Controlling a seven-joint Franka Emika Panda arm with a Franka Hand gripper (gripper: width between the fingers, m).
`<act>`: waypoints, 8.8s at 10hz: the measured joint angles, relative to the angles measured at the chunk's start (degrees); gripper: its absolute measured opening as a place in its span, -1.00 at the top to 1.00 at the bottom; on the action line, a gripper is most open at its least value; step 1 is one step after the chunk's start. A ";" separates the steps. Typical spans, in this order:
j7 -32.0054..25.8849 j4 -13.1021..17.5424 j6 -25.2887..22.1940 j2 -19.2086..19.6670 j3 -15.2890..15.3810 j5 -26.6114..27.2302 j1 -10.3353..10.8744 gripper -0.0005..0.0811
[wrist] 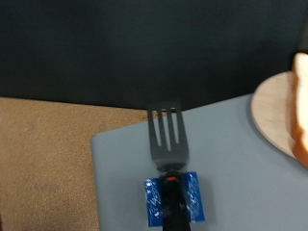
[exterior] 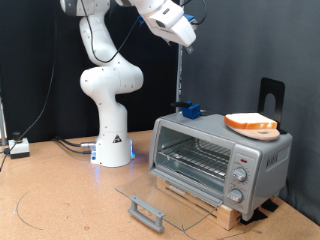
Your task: Make a piece of toast with the oven
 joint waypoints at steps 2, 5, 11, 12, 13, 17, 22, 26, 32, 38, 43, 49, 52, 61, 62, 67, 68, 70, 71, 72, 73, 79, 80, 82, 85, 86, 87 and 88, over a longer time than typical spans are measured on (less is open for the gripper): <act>-2.50 -1.04 0.01 -0.30 3.00 -1.48 1.37 -0.98; -2.24 -5.85 7.62 -1.50 11.52 -5.20 1.51 -0.98; -0.64 -11.55 15.08 -1.11 15.54 -5.41 1.23 -0.98; -0.68 -13.01 17.72 -1.25 16.52 -6.07 1.21 -0.98; -0.84 -14.33 19.52 -1.19 17.15 -6.47 1.20 -0.98; -4.85 -19.05 23.99 -0.82 17.42 -6.76 1.21 -0.98; -8.02 -21.63 27.45 1.82 17.63 -6.52 1.48 -0.98; -9.42 -21.64 30.32 4.90 18.48 -4.81 2.78 -0.98; -9.46 -21.65 31.12 5.52 19.93 -3.82 3.84 -0.98; -9.13 -21.69 32.80 6.96 20.80 -3.89 3.72 -0.98; -9.12 -21.64 33.58 7.53 20.82 -3.88 3.70 -0.01; -9.17 -20.78 32.12 4.96 17.84 -1.23 3.62 0.03; -9.14 -20.19 28.20 2.03 15.99 -1.30 3.03 0.03; 0.02 -22.68 41.43 2.47 11.54 -3.63 -12.08 0.03; -1.76 -22.68 40.98 2.48 9.89 -4.74 -13.36 0.03; -5.75 -21.24 38.24 2.58 7.94 -6.66 -14.23 0.03; -5.69 -20.39 38.77 2.66 9.13 -6.67 -13.48 0.03; -3.27 -18.44 38.18 3.84 13.06 -8.43 -13.24 0.03; -1.33 -17.11 36.71 5.14 15.01 -9.74 -13.26 0.03; 0.63 -15.84 35.44 6.75 16.74 -10.62 -13.27 0.03; 2.40 -14.82 35.09 8.49 18.11 -10.85 -13.28 0.03; 6.12 -12.48 42.15 17.75 21.95 -10.02 -13.22 0.03; 6.06 -11.91 42.82 18.59 22.02 -9.05 -13.03 0.03; 4.64 -10.99 42.90 19.12 21.99 -7.01 -12.69 0.03; 1.69 -10.68 41.06 18.83 21.22 -5.89 -12.68 0.03; 1.12 -10.63 39.84 18.51 20.77 -5.89 -12.74 0.03; 0.80 -10.52 38.62 18.14 20.34 -5.93 -12.82 0.03; 0.60 -10.44 37.61 17.67 20.00 -6.01 -12.83 0.03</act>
